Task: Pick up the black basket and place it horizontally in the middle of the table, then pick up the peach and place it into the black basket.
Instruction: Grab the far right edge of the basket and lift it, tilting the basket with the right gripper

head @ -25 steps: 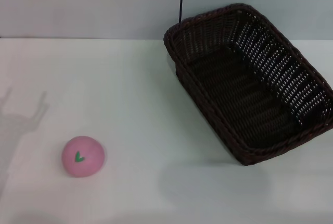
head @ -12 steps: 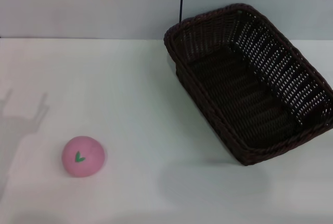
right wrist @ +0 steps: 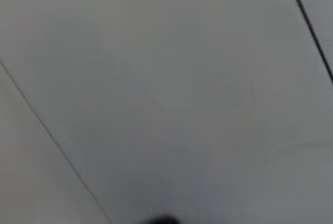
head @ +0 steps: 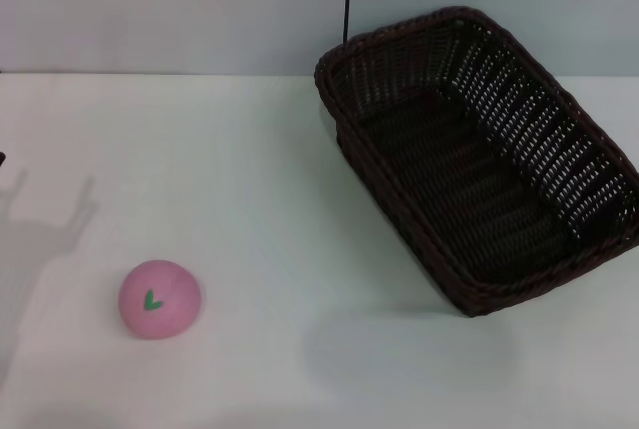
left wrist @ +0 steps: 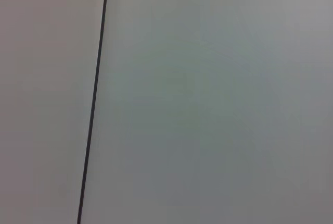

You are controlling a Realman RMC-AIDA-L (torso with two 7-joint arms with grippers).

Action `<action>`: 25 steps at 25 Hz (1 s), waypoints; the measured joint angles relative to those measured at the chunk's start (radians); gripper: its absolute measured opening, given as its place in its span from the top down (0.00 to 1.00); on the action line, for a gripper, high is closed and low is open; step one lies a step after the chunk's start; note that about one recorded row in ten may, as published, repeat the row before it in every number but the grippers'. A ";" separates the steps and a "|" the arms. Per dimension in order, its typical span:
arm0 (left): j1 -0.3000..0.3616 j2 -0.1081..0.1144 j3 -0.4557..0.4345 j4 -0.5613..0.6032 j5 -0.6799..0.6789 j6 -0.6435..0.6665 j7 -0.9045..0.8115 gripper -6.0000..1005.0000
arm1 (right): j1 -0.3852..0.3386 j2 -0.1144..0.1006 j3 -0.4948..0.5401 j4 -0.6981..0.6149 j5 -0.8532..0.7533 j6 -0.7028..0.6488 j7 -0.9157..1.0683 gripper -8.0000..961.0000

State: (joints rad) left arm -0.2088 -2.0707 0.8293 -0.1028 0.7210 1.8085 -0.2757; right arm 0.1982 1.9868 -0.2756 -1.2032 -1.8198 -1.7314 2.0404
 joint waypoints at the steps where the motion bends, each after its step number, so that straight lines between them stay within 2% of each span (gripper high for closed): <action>1: 0.000 0.000 0.000 0.000 0.000 0.000 0.000 0.20 | 0.037 -0.021 -0.001 -0.053 -0.074 -0.018 0.079 0.27; 3: 0.002 0.000 0.001 0.000 0.000 0.002 0.000 0.20 | 0.124 -0.065 -0.005 -0.124 -0.235 -0.075 0.209 0.27; 6: 0.013 -0.001 0.002 -0.001 0.000 0.005 -0.001 0.20 | 0.288 -0.129 -0.012 -0.130 -0.488 -0.166 0.309 0.27; 8: 0.017 -0.001 0.003 -0.001 0.000 0.006 -0.001 0.20 | 0.388 -0.155 -0.033 -0.081 -0.635 -0.200 0.324 0.27; 10: 0.017 -0.001 0.003 -0.001 0.000 0.006 -0.001 0.20 | 0.452 -0.166 -0.081 -0.030 -0.718 -0.200 0.334 0.27; 13: 0.033 -0.002 0.005 -0.002 0.000 0.008 -0.001 0.21 | 0.505 -0.158 -0.185 0.035 -0.753 -0.142 0.367 0.27; 17: 0.038 -0.001 0.005 -0.002 0.000 0.003 -0.001 0.21 | 0.547 -0.125 -0.313 0.132 -0.759 -0.013 0.408 0.27; 19: 0.038 -0.001 0.005 -0.002 0.000 0.003 -0.001 0.21 | 0.564 -0.115 -0.376 0.188 -0.761 0.047 0.415 0.27; 25: 0.036 0.001 0.004 0.007 0.000 0.008 -0.001 0.22 | 0.609 -0.082 -0.468 0.339 -0.758 0.225 0.410 0.27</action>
State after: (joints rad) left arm -0.1732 -2.0696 0.8336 -0.0961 0.7210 1.8168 -0.2768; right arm 0.8068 1.9051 -0.7435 -0.8641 -2.5782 -1.5059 2.4500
